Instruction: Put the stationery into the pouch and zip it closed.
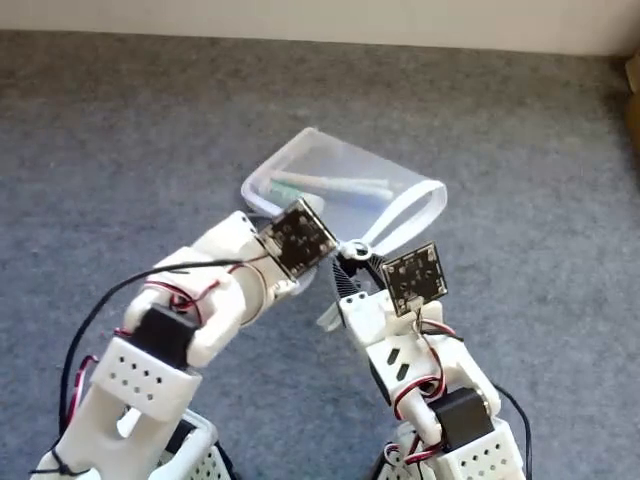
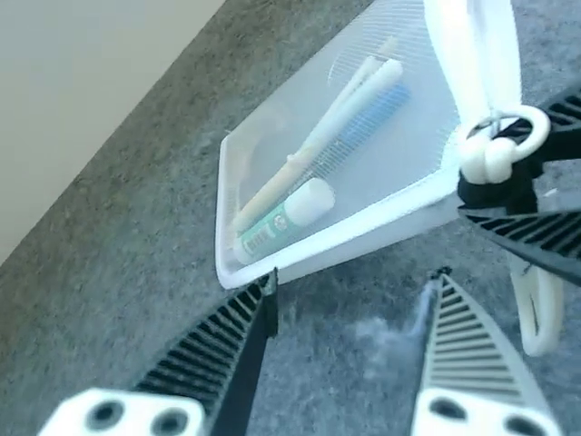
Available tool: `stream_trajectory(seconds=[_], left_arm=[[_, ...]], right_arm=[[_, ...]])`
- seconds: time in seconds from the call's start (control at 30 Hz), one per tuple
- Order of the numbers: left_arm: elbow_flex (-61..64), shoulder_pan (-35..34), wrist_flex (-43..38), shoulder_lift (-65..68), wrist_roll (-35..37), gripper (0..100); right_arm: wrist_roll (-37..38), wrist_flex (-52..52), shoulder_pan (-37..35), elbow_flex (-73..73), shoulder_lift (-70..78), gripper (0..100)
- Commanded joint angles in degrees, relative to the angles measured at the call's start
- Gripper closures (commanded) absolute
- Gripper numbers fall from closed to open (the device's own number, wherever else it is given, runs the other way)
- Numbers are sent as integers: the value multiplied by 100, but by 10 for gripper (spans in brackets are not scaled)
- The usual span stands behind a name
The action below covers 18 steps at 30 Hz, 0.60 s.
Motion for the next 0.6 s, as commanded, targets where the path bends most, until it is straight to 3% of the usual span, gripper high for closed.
stream_trajectory(seconds=[0.0,0.57], left_arm=[[435,277,-862,-154,-44,743],[1675,356,-2971,-145,-44,747]], right_arm=[[-53,-163,66,-541,-110,994],[-35,-145,-66,-725,-110,994]])
